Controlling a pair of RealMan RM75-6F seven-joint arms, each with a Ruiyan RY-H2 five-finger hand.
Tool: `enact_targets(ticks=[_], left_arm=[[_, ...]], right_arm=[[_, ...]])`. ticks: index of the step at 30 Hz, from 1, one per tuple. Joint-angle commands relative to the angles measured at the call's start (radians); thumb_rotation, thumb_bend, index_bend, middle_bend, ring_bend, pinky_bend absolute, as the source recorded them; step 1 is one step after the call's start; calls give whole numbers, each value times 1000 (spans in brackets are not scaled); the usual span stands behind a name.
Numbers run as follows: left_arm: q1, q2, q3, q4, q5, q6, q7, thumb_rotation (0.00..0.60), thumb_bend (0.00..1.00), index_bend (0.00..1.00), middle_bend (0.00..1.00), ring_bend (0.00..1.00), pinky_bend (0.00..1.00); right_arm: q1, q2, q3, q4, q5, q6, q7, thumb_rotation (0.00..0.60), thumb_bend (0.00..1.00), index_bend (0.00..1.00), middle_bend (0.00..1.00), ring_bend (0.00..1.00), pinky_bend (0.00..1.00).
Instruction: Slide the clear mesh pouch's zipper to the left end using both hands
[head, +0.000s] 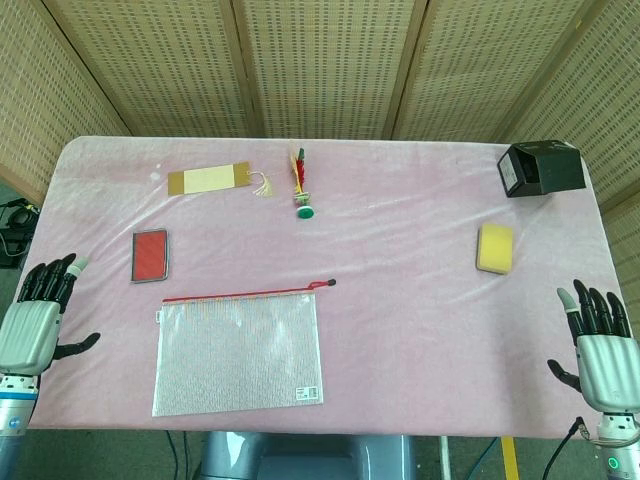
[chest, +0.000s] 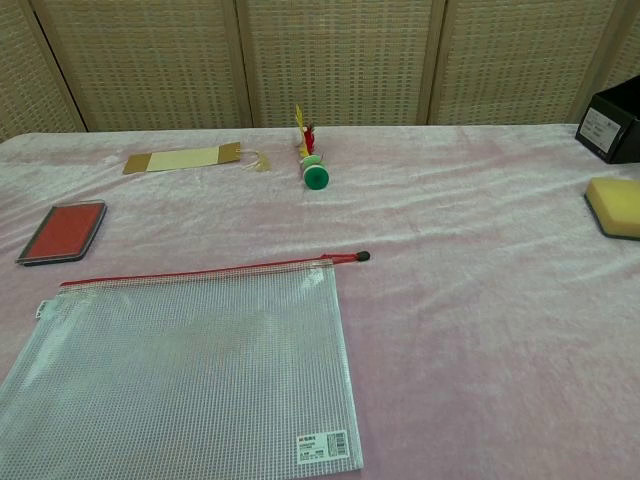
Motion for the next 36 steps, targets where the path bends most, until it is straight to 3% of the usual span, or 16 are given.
enact_targets(ticks=[1,5,7,9,11,14,16,17,20,27,36], left_arm=[[0,-3,-1,3,3,-4,2,600,0,0,0,0,0],[-27,-4,-17,-13,3,-42,22,600,0,0,0,0,0],[-74,-2,-53,-36,10,-77,51,600,0,0,16,13,14],[-125,-12,-91,-43,3,-119,84,600,0,0,164,175,178],[-206,-26,-130,-53,-18,-218,97,600,0,0,421,494,516],[-341,-47,-190,-42,-99,-405,81,600,0,30,628,710,775],[-421,-97,-230,-6,-165,-475,123,600,0,164,772,830,934],[-450,-120,-242,10,-199,-495,150,600,0,216,806,858,966],[-558,-199,-275,52,-344,-577,233,600,42,338,860,902,1000],[-807,-392,-293,213,-705,-641,436,600,265,434,872,908,1000],[-984,-581,-261,440,-929,-672,512,600,312,464,879,909,1000]], right_arm=[[0,1,0,-1,1,-1,3,600,0,0,0,0,0],[1,1,2,1,6,-4,14,600,0,0,0,0,0],[4,1,2,2,10,-13,18,600,0,0,0,0,0],[6,0,2,2,14,-18,18,600,0,0,0,0,0],[9,-2,4,3,17,-21,16,600,0,1,0,0,0],[14,-7,7,4,26,-31,11,600,0,3,0,0,0],[19,-9,7,5,36,-46,6,600,0,4,0,0,0],[21,-10,8,5,41,-51,3,600,0,4,0,0,0],[27,-15,13,9,59,-64,-8,600,0,4,0,0,0],[37,-28,24,32,102,-87,-21,600,0,6,0,0,0],[48,-37,38,61,157,-116,-19,600,0,7,0,0,0]])
